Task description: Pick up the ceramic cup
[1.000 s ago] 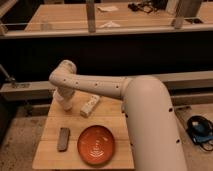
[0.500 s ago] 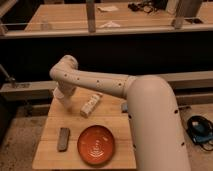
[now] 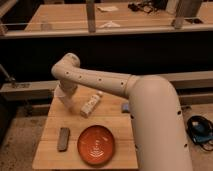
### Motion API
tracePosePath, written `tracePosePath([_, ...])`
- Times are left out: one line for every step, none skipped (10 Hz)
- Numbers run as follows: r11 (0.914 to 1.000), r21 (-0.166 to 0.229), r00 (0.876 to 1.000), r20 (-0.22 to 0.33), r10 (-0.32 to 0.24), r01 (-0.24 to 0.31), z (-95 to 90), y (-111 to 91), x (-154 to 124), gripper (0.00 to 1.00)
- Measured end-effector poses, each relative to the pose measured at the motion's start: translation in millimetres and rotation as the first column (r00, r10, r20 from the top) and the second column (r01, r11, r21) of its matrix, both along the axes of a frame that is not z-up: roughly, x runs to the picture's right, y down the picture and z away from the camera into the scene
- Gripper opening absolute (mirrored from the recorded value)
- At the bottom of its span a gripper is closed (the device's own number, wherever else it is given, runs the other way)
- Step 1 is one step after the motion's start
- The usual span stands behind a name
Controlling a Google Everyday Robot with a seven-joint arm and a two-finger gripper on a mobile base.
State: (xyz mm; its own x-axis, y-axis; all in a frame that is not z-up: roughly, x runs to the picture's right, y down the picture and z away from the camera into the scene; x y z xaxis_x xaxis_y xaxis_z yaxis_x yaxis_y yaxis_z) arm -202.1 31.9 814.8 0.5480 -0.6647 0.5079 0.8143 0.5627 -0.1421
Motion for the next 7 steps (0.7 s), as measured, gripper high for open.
tracePosePath([1.0000, -0.003, 1.000, 0.002, -0.004, 0.004, -0.4, -0.2, 1.0, 0.15])
tracePosePath([1.0000, -0.003, 1.000, 0.002, -0.004, 0.004, -0.3, -0.1, 1.1, 0.15])
tracePosePath([1.0000, -0.003, 1.000, 0.002, -0.004, 0.004, -0.4, -0.2, 1.0, 0.15])
tracePosePath([1.0000, -0.003, 1.000, 0.002, -0.004, 0.004, -0.3, -0.2, 1.1, 0.15])
tracePosePath([1.0000, -0.003, 1.000, 0.002, -0.004, 0.004, -0.3, -0.1, 1.0, 0.15])
tracePosePath([1.0000, -0.003, 1.000, 0.002, -0.004, 0.004, -0.3, -0.2, 1.0, 0.15])
tracePosePath([1.0000, -0.003, 1.000, 0.002, -0.004, 0.004, -0.3, -0.2, 1.0, 0.15])
